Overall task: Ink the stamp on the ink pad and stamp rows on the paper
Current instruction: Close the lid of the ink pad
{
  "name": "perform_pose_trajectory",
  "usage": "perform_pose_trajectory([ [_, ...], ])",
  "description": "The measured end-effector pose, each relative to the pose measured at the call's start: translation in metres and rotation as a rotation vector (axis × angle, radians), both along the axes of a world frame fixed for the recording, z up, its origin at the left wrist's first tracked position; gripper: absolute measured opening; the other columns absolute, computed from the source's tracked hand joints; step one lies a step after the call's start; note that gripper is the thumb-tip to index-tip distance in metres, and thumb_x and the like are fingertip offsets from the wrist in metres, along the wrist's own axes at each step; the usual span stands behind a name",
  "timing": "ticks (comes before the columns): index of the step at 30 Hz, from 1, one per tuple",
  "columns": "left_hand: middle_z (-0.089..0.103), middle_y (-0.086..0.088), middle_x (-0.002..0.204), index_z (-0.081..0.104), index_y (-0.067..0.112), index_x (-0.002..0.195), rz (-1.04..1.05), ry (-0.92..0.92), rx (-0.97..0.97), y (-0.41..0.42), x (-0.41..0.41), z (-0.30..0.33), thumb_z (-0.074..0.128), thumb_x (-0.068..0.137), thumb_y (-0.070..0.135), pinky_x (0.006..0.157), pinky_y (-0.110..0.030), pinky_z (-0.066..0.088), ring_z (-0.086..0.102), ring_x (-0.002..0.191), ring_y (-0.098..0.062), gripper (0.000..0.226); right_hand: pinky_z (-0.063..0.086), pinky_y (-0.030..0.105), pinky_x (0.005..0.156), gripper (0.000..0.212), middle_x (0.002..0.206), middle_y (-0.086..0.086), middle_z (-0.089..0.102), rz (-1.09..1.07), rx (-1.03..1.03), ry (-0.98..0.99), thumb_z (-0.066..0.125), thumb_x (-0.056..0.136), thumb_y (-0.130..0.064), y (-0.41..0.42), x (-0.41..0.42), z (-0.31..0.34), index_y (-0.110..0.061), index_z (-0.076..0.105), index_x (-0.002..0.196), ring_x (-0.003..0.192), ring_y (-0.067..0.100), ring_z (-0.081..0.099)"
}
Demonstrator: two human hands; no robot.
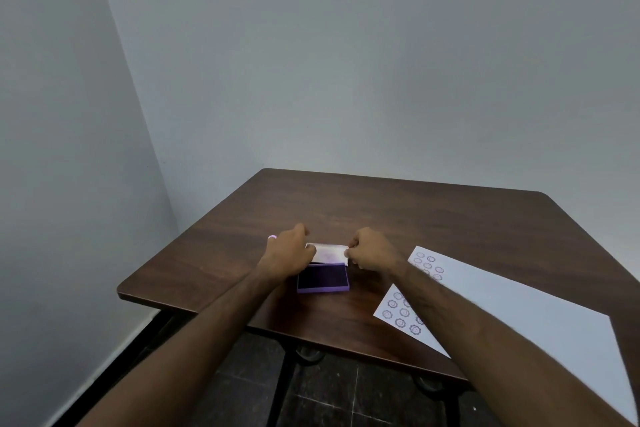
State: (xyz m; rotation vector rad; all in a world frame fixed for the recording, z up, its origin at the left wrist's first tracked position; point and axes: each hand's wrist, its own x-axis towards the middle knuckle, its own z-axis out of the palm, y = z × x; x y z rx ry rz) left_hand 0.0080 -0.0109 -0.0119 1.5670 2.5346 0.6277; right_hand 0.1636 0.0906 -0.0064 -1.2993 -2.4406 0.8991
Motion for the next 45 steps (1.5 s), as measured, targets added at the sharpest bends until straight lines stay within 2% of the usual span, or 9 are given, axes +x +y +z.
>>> perform_pose_trajectory([
  [7, 0.070, -0.008, 0.115, 0.060, 0.010, 0.126, 0.086, -0.281, 0.224, 0.000, -0.002, -0.001, 0.059, 0.090, 0.010, 0.089, -0.033, 0.053, 0.064, 0.102, -0.020, 0.036, 0.058, 0.045, 0.080, 0.015, 0.091, 0.022, 0.072, -0.126, -0.134, 0.243, 0.062, 0.086, 0.000, 0.000, -0.002, 0.003, 0.006, 0.071, 0.097, 0.091, 0.035, 0.071],
  [11, 0.068, -0.005, 0.114, 0.060, 0.011, 0.127, 0.087, -0.304, 0.450, -0.010, -0.001, 0.007, 0.065, 0.092, 0.007, 0.063, -0.010, 0.044, 0.062, 0.091, -0.010, 0.036, 0.062, 0.040, 0.083, 0.031, 0.084, 0.004, 0.066, -0.113, -0.193, 0.442, 0.058, 0.088, 0.011, -0.004, 0.003, 0.014, 0.006, 0.064, 0.118, 0.086, 0.023, 0.068],
  [14, 0.069, -0.003, 0.108, 0.062, 0.014, 0.128, 0.064, -0.282, 0.547, -0.025, -0.001, 0.009, 0.069, 0.090, 0.008, 0.064, -0.011, 0.047, 0.065, 0.088, -0.010, 0.039, 0.062, 0.025, 0.065, 0.029, 0.083, 0.002, 0.063, -0.045, -0.136, 0.462, 0.062, 0.090, 0.006, -0.010, 0.008, 0.021, 0.002, 0.061, 0.119, 0.078, 0.018, 0.068],
  [18, 0.070, -0.005, 0.102, 0.070, 0.014, 0.119, -0.019, -0.237, 0.556, -0.046, -0.005, -0.001, 0.071, 0.088, 0.004, 0.069, -0.019, 0.054, 0.066, 0.081, -0.012, 0.032, 0.064, 0.031, 0.074, 0.014, 0.085, 0.007, 0.072, 0.051, 0.007, 0.383, 0.067, 0.092, -0.008, -0.015, 0.016, 0.019, -0.006, 0.065, 0.106, 0.081, 0.021, 0.075],
  [21, 0.069, -0.001, 0.100, 0.069, 0.014, 0.116, -0.085, -0.111, 0.534, -0.054, -0.008, -0.009, 0.069, 0.088, 0.004, 0.069, -0.013, 0.049, 0.067, 0.079, -0.011, 0.029, 0.061, 0.024, 0.069, 0.003, 0.088, 0.002, 0.075, 0.115, 0.081, 0.332, 0.068, 0.093, -0.018, -0.019, 0.019, 0.016, -0.017, 0.065, 0.095, 0.077, 0.015, 0.075],
  [25, 0.068, 0.001, 0.106, 0.064, 0.018, 0.115, -0.112, -0.066, 0.496, -0.058, -0.007, -0.014, 0.066, 0.092, 0.010, 0.073, -0.019, 0.055, 0.067, 0.085, -0.010, 0.025, 0.057, 0.023, 0.071, 0.008, 0.094, -0.003, 0.073, 0.162, 0.187, 0.258, 0.065, 0.094, -0.025, -0.021, 0.020, 0.014, -0.027, 0.061, 0.088, 0.081, 0.008, 0.070],
  [32, 0.069, 0.002, 0.106, 0.062, 0.021, 0.109, -0.131, -0.087, 0.477, -0.061, -0.003, -0.026, 0.064, 0.094, 0.015, 0.067, -0.013, 0.053, 0.066, 0.083, -0.006, 0.016, 0.060, 0.035, 0.080, 0.005, 0.096, -0.001, 0.074, 0.155, 0.244, 0.202, 0.065, 0.094, -0.026, -0.021, 0.024, 0.012, -0.024, 0.062, 0.091, 0.084, 0.012, 0.070],
  [39, 0.069, 0.001, 0.108, 0.061, 0.019, 0.111, -0.138, -0.087, 0.482, -0.061, 0.000, -0.028, 0.060, 0.096, 0.013, 0.064, -0.007, 0.050, 0.065, 0.089, -0.006, 0.016, 0.061, 0.037, 0.083, 0.003, 0.104, 0.003, 0.073, 0.155, 0.213, 0.180, 0.064, 0.095, -0.022, -0.024, 0.027, 0.010, -0.019, 0.063, 0.097, 0.088, 0.015, 0.071],
  [45, 0.070, 0.001, 0.109, 0.060, 0.019, 0.113, -0.124, -0.083, 0.518, -0.064, 0.001, -0.029, 0.058, 0.097, 0.012, 0.070, -0.014, 0.053, 0.064, 0.089, -0.006, 0.018, 0.057, 0.030, 0.077, 0.006, 0.106, 0.005, 0.073, 0.156, 0.221, 0.182, 0.063, 0.096, -0.021, -0.029, 0.027, 0.010, -0.016, 0.064, 0.098, 0.092, 0.016, 0.068],
])
